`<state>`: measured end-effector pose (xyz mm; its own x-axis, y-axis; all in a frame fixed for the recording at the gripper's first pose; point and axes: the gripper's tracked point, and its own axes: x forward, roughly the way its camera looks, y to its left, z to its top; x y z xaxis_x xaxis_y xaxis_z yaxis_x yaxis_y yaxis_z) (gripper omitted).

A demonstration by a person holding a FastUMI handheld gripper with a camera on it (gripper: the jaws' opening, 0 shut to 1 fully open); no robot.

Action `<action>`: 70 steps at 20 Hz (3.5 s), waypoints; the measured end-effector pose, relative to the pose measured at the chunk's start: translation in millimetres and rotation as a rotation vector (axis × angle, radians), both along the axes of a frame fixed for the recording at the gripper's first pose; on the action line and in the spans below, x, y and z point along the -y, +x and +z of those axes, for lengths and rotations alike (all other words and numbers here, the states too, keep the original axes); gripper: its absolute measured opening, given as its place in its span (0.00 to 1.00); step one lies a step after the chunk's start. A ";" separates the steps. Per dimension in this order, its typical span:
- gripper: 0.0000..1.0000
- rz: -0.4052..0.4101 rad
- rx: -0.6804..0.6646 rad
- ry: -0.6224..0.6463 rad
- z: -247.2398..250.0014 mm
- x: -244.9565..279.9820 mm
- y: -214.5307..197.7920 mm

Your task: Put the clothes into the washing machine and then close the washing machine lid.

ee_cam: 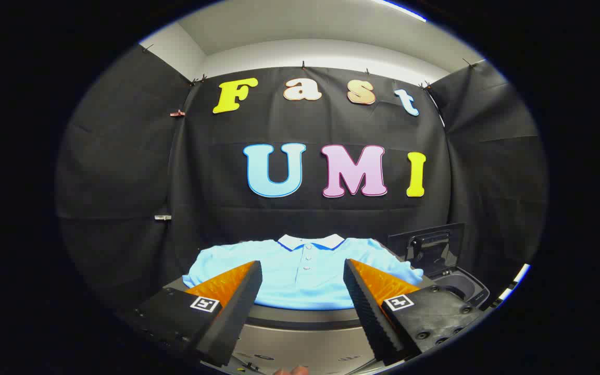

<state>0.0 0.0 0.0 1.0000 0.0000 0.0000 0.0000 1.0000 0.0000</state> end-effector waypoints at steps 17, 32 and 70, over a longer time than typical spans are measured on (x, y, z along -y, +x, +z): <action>0.99 -0.010 0.009 0.023 9.2 -0.7 6.8; 0.99 -0.082 -0.198 0.031 21.8 10.1 114.2; 0.36 -0.166 -1.114 0.069 -85.0 47.9 172.8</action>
